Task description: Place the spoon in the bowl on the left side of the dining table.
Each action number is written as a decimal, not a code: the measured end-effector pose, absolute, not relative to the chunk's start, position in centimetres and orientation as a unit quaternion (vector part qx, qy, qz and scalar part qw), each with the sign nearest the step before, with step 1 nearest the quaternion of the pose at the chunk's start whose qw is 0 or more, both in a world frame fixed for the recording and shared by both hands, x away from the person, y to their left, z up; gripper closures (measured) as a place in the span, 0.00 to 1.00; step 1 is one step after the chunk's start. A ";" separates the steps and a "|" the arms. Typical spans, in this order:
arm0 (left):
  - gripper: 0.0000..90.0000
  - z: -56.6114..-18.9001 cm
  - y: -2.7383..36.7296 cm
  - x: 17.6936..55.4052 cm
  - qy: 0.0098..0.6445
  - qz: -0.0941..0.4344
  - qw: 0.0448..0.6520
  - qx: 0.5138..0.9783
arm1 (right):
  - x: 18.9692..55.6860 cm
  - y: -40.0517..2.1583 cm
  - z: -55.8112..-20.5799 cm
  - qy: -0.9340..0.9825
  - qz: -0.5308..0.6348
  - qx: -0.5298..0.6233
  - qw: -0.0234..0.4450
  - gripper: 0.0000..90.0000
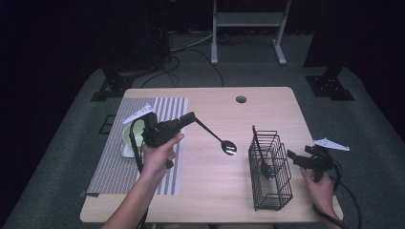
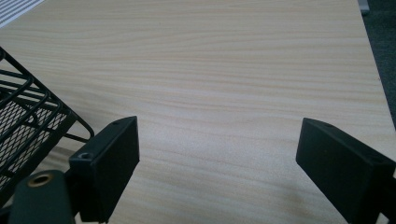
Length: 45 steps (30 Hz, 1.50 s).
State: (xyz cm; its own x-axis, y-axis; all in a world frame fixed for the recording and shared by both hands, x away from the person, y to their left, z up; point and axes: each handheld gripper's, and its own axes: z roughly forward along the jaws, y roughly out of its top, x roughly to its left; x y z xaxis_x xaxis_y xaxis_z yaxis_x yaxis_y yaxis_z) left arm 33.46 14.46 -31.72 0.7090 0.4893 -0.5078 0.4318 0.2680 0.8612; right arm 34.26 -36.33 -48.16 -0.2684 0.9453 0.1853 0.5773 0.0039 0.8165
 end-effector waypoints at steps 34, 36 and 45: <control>0.99 -32.7 17.5 34.9 0.418 0.050 0.691 0.587 | 34.3 -36.4 -48.2 0.671 0.426 0.567 0.216 0.14; 0.99 -32.7 17.7 35.0 0.419 0.052 0.691 0.586 | 34.3 -36.4 -48.2 0.672 0.426 0.566 0.216 0.14; 0.99 -32.8 18.5 35.3 0.429 0.058 0.690 0.580 | 34.3 -36.5 -48.2 0.672 0.425 0.566 0.216 0.14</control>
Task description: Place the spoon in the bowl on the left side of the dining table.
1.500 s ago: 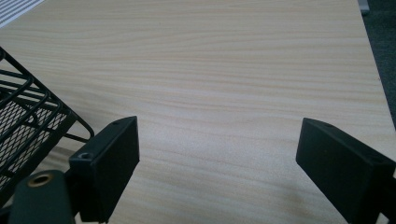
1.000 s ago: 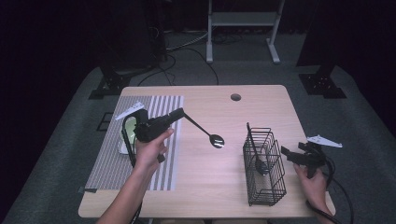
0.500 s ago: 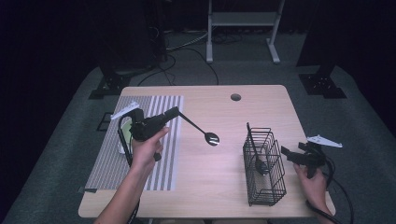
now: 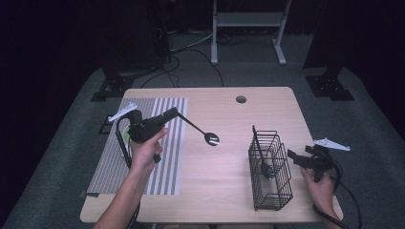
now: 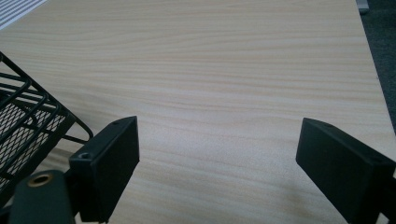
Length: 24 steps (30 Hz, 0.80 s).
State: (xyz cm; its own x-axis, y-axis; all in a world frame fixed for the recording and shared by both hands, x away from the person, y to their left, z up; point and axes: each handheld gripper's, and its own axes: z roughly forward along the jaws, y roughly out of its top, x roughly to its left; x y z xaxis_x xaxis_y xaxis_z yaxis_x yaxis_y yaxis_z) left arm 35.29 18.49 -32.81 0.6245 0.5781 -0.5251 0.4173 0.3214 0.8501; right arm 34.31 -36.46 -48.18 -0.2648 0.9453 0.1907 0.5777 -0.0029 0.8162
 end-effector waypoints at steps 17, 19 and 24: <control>0.99 -32.9 20.4 35.8 0.446 0.074 0.687 0.569 | 34.3 -36.5 -48.2 0.672 0.424 0.567 0.216 0.14; 0.99 -32.9 20.7 35.8 0.447 0.077 0.687 0.568 | 34.3 -36.5 -48.2 0.672 0.424 0.567 0.216 0.14; 0.99 -32.9 21.3 35.9 0.451 0.082 0.687 0.564 | 34.3 -36.5 -48.2 0.672 0.423 0.568 0.216 0.14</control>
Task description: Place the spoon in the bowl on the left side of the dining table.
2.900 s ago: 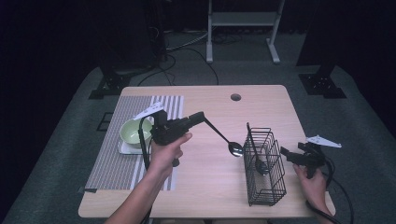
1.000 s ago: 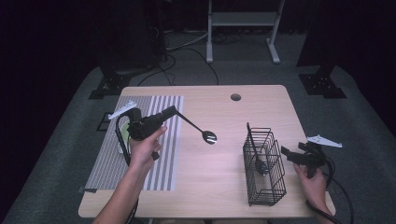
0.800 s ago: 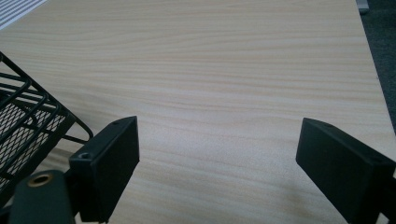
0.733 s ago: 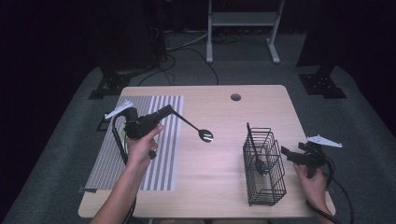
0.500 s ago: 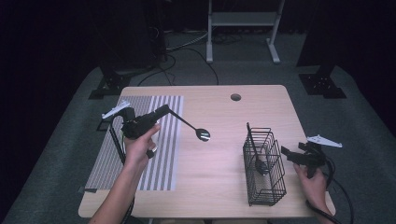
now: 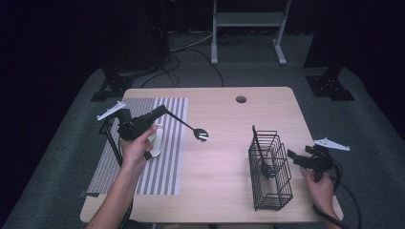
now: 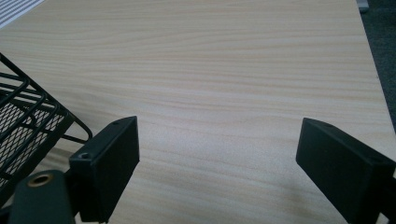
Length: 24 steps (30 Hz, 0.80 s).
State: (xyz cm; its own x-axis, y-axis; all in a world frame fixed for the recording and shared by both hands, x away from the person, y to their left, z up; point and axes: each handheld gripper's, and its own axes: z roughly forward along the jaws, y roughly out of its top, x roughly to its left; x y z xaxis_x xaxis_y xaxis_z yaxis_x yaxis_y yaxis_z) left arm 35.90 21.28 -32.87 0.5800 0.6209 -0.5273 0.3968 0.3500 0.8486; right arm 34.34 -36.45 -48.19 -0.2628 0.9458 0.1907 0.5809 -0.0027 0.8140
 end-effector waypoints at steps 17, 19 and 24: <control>0.99 -33.0 22.9 36.4 0.466 0.100 0.680 0.557 | 34.3 -36.5 -48.2 0.673 0.423 0.567 0.215 0.14; 0.99 -33.0 23.1 36.4 0.466 0.103 0.680 0.557 | 34.3 -36.5 -48.2 0.672 0.424 0.567 0.215 0.14; 0.99 -33.0 23.5 36.5 0.470 0.106 0.679 0.554 | 34.3 -36.5 -48.2 0.673 0.424 0.567 0.216 0.14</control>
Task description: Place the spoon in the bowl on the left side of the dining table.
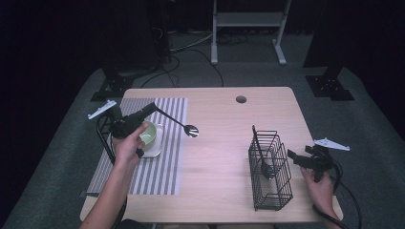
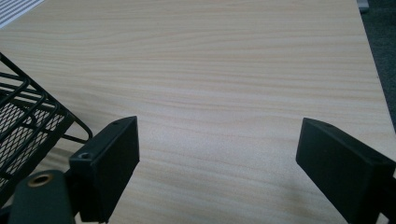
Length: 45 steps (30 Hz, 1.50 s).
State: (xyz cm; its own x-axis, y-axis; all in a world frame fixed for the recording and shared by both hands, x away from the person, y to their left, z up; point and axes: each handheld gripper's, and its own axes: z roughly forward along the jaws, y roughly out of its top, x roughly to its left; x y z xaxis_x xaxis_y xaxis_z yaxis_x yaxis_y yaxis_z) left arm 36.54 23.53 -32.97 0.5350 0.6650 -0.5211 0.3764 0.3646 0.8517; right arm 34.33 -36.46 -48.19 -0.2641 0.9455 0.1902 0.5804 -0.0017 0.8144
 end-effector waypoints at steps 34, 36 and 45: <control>0.99 -33.4 27.8 37.2 0.510 0.140 0.664 0.528 | 34.4 -36.4 -48.2 0.674 0.421 0.569 0.214 0.14; 0.99 -33.4 28.0 37.2 0.512 0.142 0.664 0.526 | 34.4 -36.4 -48.2 0.674 0.421 0.569 0.214 0.14; 0.99 -33.2 29.0 37.3 0.519 0.151 0.662 0.519 | 34.4 -36.4 -48.2 0.674 0.419 0.570 0.213 0.14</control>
State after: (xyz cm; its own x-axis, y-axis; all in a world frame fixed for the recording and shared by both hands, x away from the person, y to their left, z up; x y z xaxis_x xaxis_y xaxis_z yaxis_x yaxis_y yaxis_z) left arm 37.29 29.03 -33.21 0.4150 0.7389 -0.5309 0.3382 0.4164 0.8439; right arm 34.38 -36.35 -48.20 -0.2601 0.9467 0.1900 0.5885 -0.0006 0.8085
